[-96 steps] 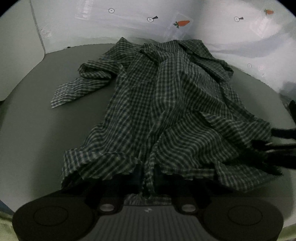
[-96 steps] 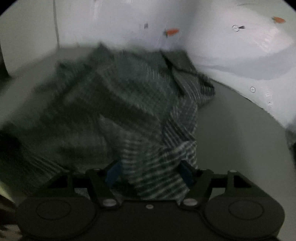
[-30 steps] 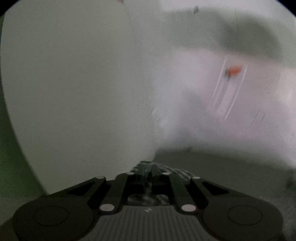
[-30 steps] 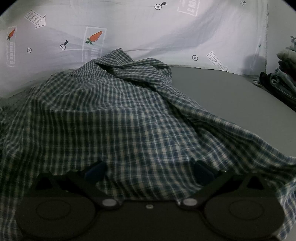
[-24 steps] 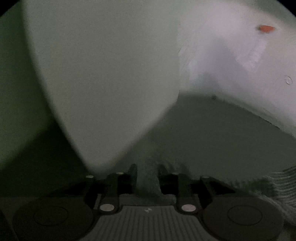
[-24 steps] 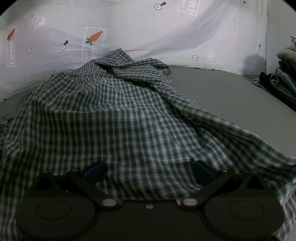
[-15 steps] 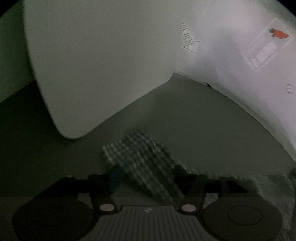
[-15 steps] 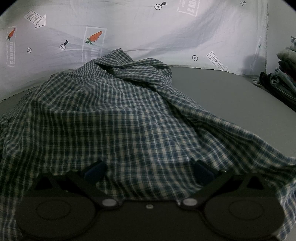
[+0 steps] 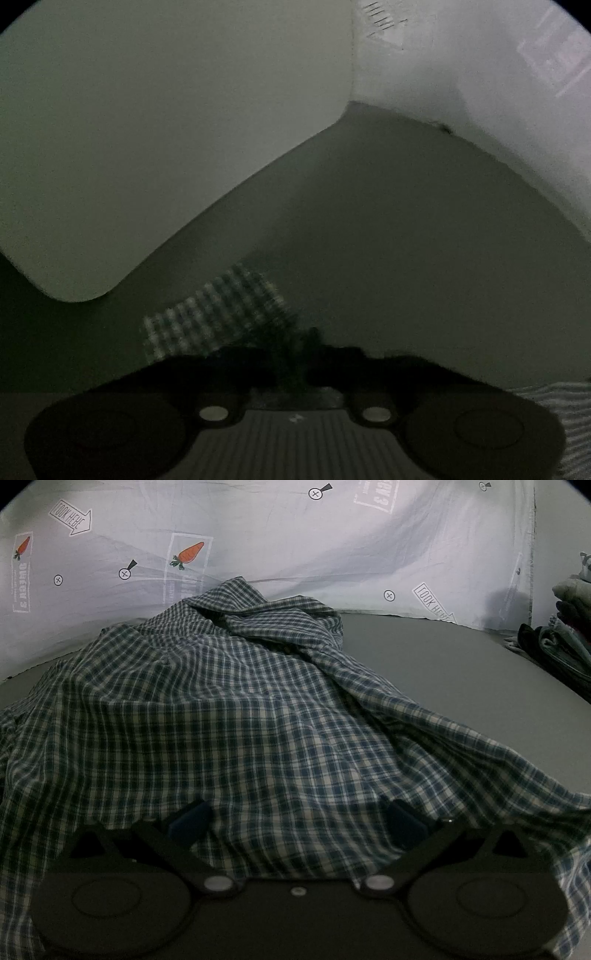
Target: Fold clothes
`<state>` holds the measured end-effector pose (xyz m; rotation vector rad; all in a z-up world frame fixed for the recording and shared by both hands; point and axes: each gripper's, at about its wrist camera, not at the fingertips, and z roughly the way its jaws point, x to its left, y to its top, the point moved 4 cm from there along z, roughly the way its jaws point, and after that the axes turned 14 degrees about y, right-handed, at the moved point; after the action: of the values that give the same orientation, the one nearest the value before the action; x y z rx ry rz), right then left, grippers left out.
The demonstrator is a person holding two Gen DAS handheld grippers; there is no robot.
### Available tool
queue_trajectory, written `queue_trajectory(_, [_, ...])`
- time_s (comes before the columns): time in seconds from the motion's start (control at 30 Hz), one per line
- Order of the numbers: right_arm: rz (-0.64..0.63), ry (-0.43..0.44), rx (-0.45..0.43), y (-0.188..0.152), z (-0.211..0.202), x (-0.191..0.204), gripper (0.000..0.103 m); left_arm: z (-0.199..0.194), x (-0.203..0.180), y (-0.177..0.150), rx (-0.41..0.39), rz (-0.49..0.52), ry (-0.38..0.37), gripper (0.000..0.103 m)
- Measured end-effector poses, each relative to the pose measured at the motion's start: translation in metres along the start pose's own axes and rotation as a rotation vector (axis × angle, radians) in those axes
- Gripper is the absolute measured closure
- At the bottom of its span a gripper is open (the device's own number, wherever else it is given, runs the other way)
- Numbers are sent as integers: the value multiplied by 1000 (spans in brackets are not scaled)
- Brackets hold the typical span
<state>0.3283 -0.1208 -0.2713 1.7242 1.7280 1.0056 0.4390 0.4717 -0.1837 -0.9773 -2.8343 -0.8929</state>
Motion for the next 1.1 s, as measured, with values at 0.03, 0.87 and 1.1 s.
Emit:
queue_trajectory(0.03, [0,1,0,0,0,0,0,-8,0,3,-15,-5,-19,100])
queue_trajectory(0.87, [1,1,-2,0,1,0,0,-61,25,-7,-250,-34,-228,30])
queue_trajectory(1.1, [1,1,-2,0,1,0,0,-21,-51,31,-253,139,-110,26])
